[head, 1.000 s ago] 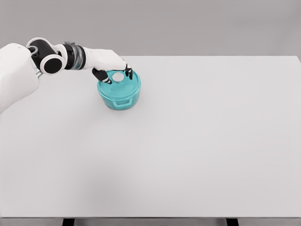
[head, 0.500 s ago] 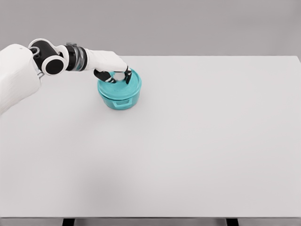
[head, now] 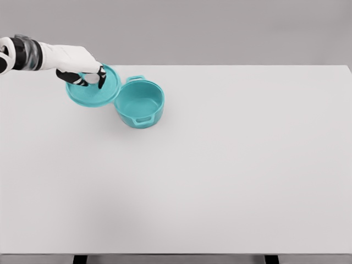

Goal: Open the lid of the pot with left arm

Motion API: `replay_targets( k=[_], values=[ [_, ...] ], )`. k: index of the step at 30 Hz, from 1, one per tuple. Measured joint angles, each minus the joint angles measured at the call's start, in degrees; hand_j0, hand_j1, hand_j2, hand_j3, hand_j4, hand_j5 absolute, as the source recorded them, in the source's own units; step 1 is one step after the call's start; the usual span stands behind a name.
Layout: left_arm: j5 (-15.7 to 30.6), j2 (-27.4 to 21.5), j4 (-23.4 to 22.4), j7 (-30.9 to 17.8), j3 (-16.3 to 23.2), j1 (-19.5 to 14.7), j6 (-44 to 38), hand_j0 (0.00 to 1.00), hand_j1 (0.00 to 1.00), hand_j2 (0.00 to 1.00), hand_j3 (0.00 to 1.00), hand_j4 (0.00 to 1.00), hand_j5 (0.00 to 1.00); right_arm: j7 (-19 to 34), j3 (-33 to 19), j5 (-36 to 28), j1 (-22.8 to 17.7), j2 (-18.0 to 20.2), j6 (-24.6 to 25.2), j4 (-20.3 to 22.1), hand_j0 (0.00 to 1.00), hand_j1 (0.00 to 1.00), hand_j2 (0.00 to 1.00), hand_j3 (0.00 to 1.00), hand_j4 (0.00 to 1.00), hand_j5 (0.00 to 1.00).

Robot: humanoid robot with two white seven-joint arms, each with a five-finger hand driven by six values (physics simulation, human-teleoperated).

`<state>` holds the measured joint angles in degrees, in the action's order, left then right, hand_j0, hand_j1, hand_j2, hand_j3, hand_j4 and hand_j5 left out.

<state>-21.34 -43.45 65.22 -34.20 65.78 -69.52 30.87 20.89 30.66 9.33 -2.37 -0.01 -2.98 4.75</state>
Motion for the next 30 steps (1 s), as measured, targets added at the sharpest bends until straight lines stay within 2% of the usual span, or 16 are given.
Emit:
replay_targets(
  k=[3, 4, 9, 11, 14, 15, 16, 23, 26, 27, 30],
  values=[
    [-0.08, -4.78, 0.02, 0.15, -0.03, 0.88, 2.72, 0.48, 0.48, 0.48, 0.48, 0.48, 0.48, -0.01, 0.00, 0.00, 0.00, 0.00, 0.00, 0.00, 1.00, 1.00, 1.00, 1.00, 1.00, 1.00],
    [-0.17, -5.75, 0.01, 0.17, -0.05, 2.11, 3.18, 0.48, 0.48, 0.48, 0.48, 0.48, 0.48, -0.02, 0.00, 0.00, 0.00, 0.00, 0.01, 0.00, 1.00, 1.00, 1.00, 1.00, 1.00, 1.00],
    [-0.16, -6.96, 0.08, 0.23, -0.26, 3.52, 4.08, 0.53, 0.53, 0.53, 0.53, 0.53, 0.53, -0.02, 0.00, 0.00, 0.00, 0.00, 0.00, 0.00, 1.00, 1.00, 1.00, 1.00, 1.00, 1.00],
    [-0.09, -6.62, 0.05, 0.23, -0.31, 4.57, 4.18, 0.64, 0.64, 0.64, 0.64, 0.64, 0.64, -0.02, 0.00, 0.00, 0.00, 0.00, 0.00, 0.00, 1.00, 1.00, 1.00, 1.00, 1.00, 1.00],
    [0.02, -6.11, 0.02, 0.25, -0.36, 4.57, 4.22, 0.94, 0.94, 0.94, 0.94, 0.94, 0.94, -0.02, 0.00, 0.00, 0.00, 0.00, 0.00, 0.00, 1.00, 1.00, 1.00, 1.00, 1.00, 1.00],
    [0.03, -5.95, 0.01, 0.25, -0.36, 4.66, 4.23, 0.95, 0.95, 0.95, 0.95, 0.95, 0.95, -0.02, 0.00, 0.00, 0.00, 0.00, 0.00, 0.00, 1.00, 1.00, 1.00, 1.00, 1.00, 1.00],
    [0.05, -5.84, 0.01, 0.25, -0.37, 4.66, 4.23, 1.00, 1.00, 1.00, 1.00, 1.00, 1.00, -0.01, 0.00, 0.00, 0.00, 0.00, 0.01, 0.00, 1.00, 1.00, 1.00, 1.00, 1.00, 1.00],
    [0.20, -5.58, -0.20, 0.24, -0.37, 5.01, 4.25, 1.00, 1.00, 1.00, 1.00, 1.00, 1.00, 0.00, 0.00, 0.00, 0.00, 0.00, 0.01, 0.00, 1.00, 1.00, 1.00, 1.00, 1.00, 1.00],
    [0.33, -5.69, -2.04, 0.21, -0.76, 5.45, 4.25, 1.00, 1.00, 1.00, 1.00, 1.00, 1.00, -0.02, 0.00, 0.00, 0.00, 0.00, 0.01, -0.01, 1.00, 1.00, 1.00, 1.00, 1.00, 1.00],
    [0.42, -5.67, -3.51, 0.20, -1.08, 5.54, 4.24, 1.00, 1.00, 1.00, 1.00, 1.00, 1.00, -0.02, 0.00, 0.00, 0.00, 0.00, 0.00, 0.00, 1.00, 1.00, 1.00, 1.00, 1.00, 1.00],
    [1.03, -5.18, -11.69, 0.18, -3.53, 5.89, 4.25, 1.00, 1.00, 1.00, 1.00, 1.00, 1.00, -0.03, 0.00, 0.00, 0.00, 0.00, 0.00, 0.00, 1.00, 1.00, 1.00, 1.00, 1.00, 1.00]
  ],
)
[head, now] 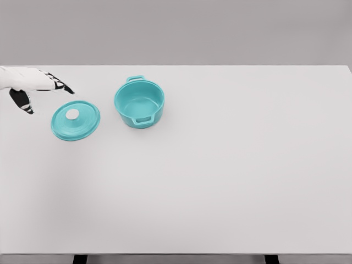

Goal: Open the lid of the pot with left arm

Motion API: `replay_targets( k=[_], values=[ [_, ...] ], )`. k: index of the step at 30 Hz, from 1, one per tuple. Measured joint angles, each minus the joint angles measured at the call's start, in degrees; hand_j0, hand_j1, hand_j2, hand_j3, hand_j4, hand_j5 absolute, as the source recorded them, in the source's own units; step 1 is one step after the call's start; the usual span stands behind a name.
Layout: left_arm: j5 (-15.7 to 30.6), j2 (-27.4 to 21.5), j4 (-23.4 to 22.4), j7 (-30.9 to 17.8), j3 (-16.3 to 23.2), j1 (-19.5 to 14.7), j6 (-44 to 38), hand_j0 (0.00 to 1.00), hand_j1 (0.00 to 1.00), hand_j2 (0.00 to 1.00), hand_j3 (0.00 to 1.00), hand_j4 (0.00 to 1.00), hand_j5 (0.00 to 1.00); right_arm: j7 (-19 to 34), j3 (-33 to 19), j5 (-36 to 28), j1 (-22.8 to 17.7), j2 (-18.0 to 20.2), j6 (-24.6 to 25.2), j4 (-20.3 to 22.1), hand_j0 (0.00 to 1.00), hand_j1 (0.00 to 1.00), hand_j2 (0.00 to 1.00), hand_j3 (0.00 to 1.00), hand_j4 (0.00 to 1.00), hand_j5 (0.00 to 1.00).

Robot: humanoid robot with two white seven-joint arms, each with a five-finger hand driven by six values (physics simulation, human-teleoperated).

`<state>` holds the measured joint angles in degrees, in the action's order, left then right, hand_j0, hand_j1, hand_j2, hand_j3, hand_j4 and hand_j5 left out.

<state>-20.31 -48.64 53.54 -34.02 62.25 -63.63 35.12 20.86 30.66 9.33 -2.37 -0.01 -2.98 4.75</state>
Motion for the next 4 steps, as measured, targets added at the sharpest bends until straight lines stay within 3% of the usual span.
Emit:
replay_targets(
  k=[4],
  values=[
    [0.36, 0.45, -7.19, -0.01, -2.58, 0.09, 0.01, 1.00, 1.00, 1.00, 1.00, 1.00, 1.00, 0.00, 0.00, 0.00, 0.00, 0.00, 0.00, 0.00, 1.00, 1.00, 1.00, 1.00, 1.00, 1.00]
  ],
)
